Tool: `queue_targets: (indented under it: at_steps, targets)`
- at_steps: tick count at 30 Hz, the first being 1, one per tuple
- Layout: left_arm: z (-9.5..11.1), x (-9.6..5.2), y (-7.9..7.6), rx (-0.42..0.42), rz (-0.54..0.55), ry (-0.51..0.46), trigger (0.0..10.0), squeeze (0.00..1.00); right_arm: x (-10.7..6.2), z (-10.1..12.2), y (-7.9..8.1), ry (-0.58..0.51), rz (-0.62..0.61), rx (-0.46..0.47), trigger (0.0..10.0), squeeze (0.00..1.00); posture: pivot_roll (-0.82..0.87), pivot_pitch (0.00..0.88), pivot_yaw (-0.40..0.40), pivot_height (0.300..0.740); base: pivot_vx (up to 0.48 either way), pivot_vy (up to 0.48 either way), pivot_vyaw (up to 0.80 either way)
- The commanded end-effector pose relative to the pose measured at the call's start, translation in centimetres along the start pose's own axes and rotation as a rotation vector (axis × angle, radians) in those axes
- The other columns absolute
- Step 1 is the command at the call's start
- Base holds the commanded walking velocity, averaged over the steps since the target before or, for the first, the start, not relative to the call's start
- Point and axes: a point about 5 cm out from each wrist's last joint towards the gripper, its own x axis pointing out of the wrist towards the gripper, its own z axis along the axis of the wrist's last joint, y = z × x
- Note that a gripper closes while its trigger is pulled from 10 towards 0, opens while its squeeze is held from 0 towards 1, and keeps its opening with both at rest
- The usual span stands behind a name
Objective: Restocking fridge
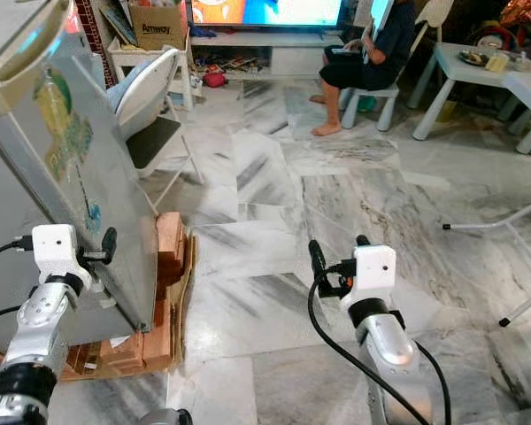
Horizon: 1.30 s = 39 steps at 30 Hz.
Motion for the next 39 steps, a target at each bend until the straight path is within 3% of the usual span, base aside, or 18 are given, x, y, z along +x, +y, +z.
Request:
queue_targets:
  at_steps: [1, 14, 24, 28, 31, 33, 39]
  targets:
    - [0.3, 0.3, 0.3, 0.008, 0.013, -0.011, 10.0, 0.0, -0.1, 0.7, -0.1, -0.021, -0.004, -0.004, 10.0, 0.0, -0.08, 0.048, -0.045, 0.74, 0.0, 0.0, 0.0]
    - [0.9, 1.8, 1.2, 0.039, 0.086, 0.031, 10.0, 0.0, -0.3, 0.8, 0.3, -0.011, 0.0, 0.0, 10.0, 0.0, -0.09, 0.046, -0.03, 0.74, 0.0, 0.0, 0.0]
    - [-0.3, 1.4, 1.9, 0.093, 0.137, 0.096, 10.0, 0.0, -0.3, 0.7, 0.3, -0.01, -0.006, 0.003, 10.0, 0.0, -0.09, 0.042, -0.024, 0.74, 0.0, 0.0, 0.0]
    - [-0.2, 1.3, 1.7, 0.066, 0.11, 0.079, 10.0, 0.0, -0.3, 0.8, 0.5, -0.022, 0.008, -0.003, 10.0, 0.0, -0.09, 0.038, -0.017, 0.74, 0.0, 0.0, 0.0]
    - [0.3, 0.0, 0.3, 0.054, -0.038, -0.036, 10.0, 0.0, -0.3, 1.2, 0.3, -0.043, 0.005, -0.013, 10.0, 0.0, -0.08, 0.037, -0.016, 0.74, 0.0, 0.0, 0.53]
    - [0.2, -2.5, -1.0, 0.073, -0.171, -0.095, 10.0, 0.0, -0.1, 1.2, 0.4, -0.046, -0.002, -0.004, 10.0, 0.0, -0.05, 0.036, -0.026, 0.74, 0.0, 0.0, 0.8]
    - [-0.3, -5.0, -2.0, 0.073, -0.243, -0.107, 10.0, 0.0, 0.5, 1.5, 0.9, -0.063, 0.016, -0.007, 10.0, 0.0, -0.01, 0.036, -0.036, 0.74, 0.0, 0.0, 0.8]
